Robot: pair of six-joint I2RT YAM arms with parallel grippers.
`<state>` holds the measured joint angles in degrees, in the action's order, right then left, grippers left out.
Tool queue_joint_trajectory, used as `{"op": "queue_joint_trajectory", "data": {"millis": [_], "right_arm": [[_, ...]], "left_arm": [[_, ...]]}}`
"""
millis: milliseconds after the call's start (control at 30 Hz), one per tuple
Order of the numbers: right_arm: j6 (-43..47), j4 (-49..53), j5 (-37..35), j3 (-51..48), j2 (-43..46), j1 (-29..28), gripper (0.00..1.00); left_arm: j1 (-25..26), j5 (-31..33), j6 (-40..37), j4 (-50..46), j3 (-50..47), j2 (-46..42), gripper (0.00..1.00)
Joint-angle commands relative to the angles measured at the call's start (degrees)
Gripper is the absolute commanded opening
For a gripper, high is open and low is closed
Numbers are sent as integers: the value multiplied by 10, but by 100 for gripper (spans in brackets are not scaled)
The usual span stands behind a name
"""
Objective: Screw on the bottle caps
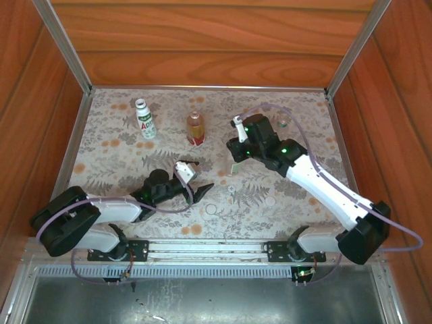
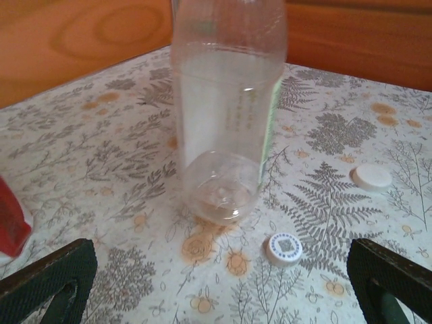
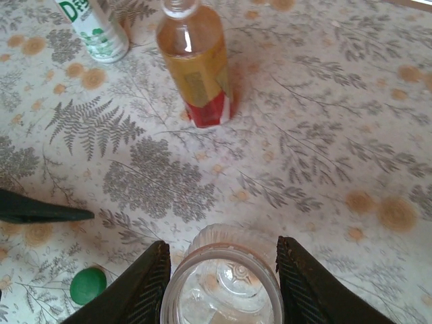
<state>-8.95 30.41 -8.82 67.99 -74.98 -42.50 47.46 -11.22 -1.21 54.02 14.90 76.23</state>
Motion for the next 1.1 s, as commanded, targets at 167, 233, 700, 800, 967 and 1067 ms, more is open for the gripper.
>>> {"op": "queue_joint_trajectory", "data": {"millis": [167, 233, 700, 800, 967, 1067], "right_arm": [[-15, -54, 16, 23, -83, -45, 38], [-18, -57, 14, 23, -92, -51, 38], [-26, -55, 8, 28, -86, -56, 59], [-26, -62, 11, 24, -74, -55, 68], [-37, -94, 12, -4, -23, -56, 83], [-48, -122, 6, -35, 22, -56, 87]], "left_arm": [[-4, 14, 13, 27, -19, -10, 100], [-5, 17, 14, 59, -21, 11, 100], [-14, 0, 24, 196, -17, 121, 100], [-21, -7, 24, 210, -15, 136, 100], [-39, -41, 25, 271, -4, 194, 99], [-50, -74, 10, 271, 23, 235, 97]]}}
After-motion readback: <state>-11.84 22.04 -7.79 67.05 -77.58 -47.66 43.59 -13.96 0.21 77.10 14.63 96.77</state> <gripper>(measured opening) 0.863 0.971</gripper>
